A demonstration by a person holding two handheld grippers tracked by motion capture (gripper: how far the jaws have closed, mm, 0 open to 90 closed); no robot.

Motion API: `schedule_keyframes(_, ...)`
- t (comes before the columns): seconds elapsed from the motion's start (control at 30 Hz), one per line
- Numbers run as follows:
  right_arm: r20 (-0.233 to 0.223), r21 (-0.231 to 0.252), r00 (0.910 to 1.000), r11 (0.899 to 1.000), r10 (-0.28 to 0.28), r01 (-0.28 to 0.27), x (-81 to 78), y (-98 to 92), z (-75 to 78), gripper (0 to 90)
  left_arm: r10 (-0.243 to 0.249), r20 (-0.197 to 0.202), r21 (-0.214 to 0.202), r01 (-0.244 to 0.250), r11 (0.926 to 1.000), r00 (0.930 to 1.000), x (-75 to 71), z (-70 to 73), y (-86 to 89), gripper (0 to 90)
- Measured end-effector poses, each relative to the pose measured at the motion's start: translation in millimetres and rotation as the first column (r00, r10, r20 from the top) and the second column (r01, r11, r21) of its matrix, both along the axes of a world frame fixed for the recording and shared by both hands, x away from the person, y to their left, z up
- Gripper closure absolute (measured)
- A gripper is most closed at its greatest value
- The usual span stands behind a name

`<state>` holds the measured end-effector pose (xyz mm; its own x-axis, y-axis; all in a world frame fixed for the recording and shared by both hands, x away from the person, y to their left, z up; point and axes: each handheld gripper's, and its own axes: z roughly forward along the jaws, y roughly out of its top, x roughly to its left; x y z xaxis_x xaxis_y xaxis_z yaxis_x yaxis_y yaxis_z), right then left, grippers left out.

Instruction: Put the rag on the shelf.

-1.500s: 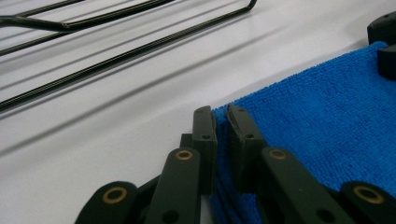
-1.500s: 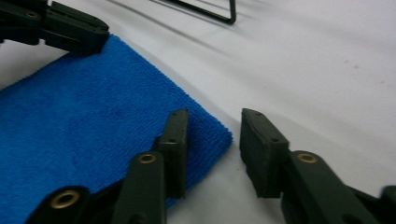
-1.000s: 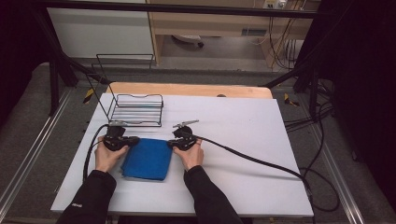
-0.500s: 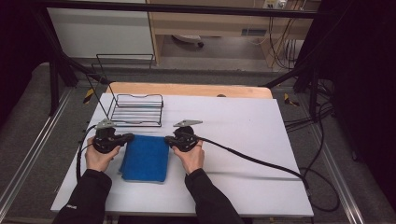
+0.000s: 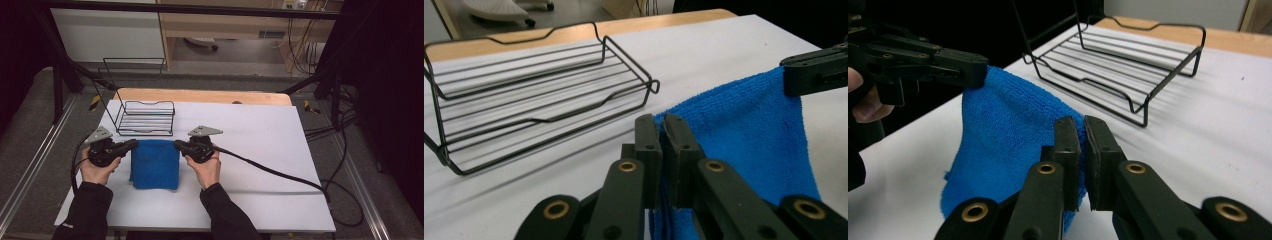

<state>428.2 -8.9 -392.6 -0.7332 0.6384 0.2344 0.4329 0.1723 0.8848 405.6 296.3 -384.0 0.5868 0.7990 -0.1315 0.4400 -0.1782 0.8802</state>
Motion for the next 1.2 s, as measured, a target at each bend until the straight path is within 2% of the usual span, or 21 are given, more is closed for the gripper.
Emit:
schedule_keyframes(0.3, 0.054, 0.021, 0.9985, 1.0, 0.01, -0.011, -5.0, -5.5, 13.6, 85.9, -0.007, 0.057, -0.013, 0.007, 0.9999, 0.9984, -8.3, 13.9, -2.2, 85.4)
schedule_keyframes(0.5, 0.095, 0.034, 0.9955, 0.999, 0.005, -0.009, -8.1, -9.1, 25.2, 85.9, 0.0, 0.107, -0.014, 0.001, 0.9999, 0.9943, -15.7, 26.1, -5.2, 85.4)
schedule_keyframes(0.87, 0.194, 0.023, 0.9808, 0.999, 0.018, -0.022, -15.4, -8.4, 51.2, 86.0, 0.026, 0.162, -0.04, -0.02, 0.999, 0.9864, -24.7, 41.4, -5.5, 85.5)
schedule_keyframes(0.93, 0.215, 0.021, 0.9763, 0.999, 0.02, -0.025, -17.4, -8.0, 55.8, 85.9, 0.028, 0.164, -0.056, -0.019, 0.9983, 0.986, -25.7, 43.4, -5.6, 85.4)
schedule_keyframes(1.2, 0.244, 0.033, 0.9695, 0.999, 0.023, -0.032, -20.3, -5.7, 63.3, 86.0, 0.051, 0.199, -0.08, -0.036, 0.9961, 0.9787, -28.5, 52.2, -2.5, 85.4)
